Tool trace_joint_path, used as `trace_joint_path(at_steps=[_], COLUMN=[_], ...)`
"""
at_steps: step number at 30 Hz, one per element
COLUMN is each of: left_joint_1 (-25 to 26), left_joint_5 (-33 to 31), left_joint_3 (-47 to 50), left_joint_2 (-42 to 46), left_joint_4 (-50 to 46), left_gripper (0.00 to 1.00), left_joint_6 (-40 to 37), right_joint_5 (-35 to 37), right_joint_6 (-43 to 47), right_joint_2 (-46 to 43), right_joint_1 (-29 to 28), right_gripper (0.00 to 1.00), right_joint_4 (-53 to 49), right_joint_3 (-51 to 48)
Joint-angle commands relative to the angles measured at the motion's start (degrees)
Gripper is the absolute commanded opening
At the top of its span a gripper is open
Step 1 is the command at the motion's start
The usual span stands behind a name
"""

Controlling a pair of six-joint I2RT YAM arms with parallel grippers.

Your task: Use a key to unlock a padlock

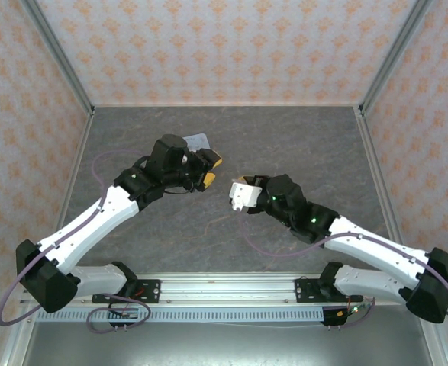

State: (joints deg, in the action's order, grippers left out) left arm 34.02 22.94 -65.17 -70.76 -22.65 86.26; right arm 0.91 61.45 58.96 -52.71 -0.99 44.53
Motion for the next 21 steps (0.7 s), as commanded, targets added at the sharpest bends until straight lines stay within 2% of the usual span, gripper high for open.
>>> trace_joint_path(at_steps=[1,16,21], left_joint_1=[0.18,1.88,2.09], left_joint_5=[2.08,5.15,5.24], left_joint_3=[1.32,1.96,1.08], left_joint_2=[0.63,-2.48,-3.45], left_joint_4=[2.92,7.32,6.55], left_gripper=[0.53,0.42,0.34], left_joint_6=[4.72,7.47,7.09], right_joint_5=[1.76,-1.43,-1.81], right_joint_6=[4.64,3.73,3.32], right_joint_2=[1.47,3.28,3.15], right_joint_1=[-0.79,-1.66,-1.7], right_gripper=[0.0,0.0,0.0], right_joint_4=[3.4,6.69,6.63], right_joint_3=[2.48,4.01,4.07])
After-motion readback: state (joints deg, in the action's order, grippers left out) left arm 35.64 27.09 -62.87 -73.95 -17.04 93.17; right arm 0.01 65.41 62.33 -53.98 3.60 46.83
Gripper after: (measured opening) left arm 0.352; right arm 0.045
